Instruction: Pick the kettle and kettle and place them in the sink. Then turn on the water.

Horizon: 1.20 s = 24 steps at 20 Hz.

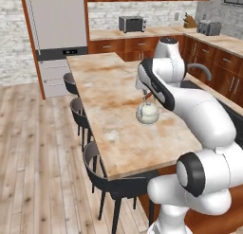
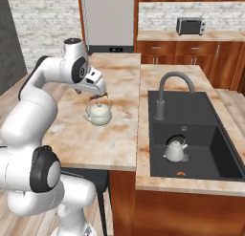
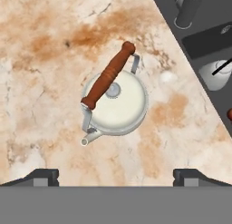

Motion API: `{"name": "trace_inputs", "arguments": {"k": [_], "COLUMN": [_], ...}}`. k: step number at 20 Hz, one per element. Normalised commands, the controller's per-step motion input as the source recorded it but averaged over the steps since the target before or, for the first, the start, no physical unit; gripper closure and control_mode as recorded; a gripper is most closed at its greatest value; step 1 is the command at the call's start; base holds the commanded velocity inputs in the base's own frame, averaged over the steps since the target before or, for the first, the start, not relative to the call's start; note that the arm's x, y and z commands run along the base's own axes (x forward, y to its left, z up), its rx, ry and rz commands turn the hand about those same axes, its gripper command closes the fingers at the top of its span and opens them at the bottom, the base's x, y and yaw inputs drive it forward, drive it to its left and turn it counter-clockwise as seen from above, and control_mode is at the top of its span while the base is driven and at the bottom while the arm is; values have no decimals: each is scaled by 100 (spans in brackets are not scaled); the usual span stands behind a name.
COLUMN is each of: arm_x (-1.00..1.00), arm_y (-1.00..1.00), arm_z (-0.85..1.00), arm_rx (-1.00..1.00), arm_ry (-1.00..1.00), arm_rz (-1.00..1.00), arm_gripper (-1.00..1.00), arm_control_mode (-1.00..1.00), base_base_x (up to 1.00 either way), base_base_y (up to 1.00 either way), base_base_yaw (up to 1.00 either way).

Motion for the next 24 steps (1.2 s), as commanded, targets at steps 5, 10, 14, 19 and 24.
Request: {"name": "trace_inputs", "arguments": {"k": [5, 10, 14, 19, 24], "arm_x": [25, 31, 29, 25, 22], "arm_y": [0, 0, 0, 0, 0], "arm_z": [-17, -16, -6, -5, -10], "arm_rx": [0, 0, 0, 0, 0], "arm_ry": [0, 1, 5, 7, 6], "arm_rz": [-4, -4, -4, -3, -3], "arm_gripper": [-100, -100, -100, -100, -100], "arm_control_mode": [-100, -100, -100, -100, -100], "base_base_x": [0, 0, 0, 0, 0], "base_base_y": [0, 0, 0, 0, 0], "base_base_yaw": [0, 0, 0, 0, 0]}}
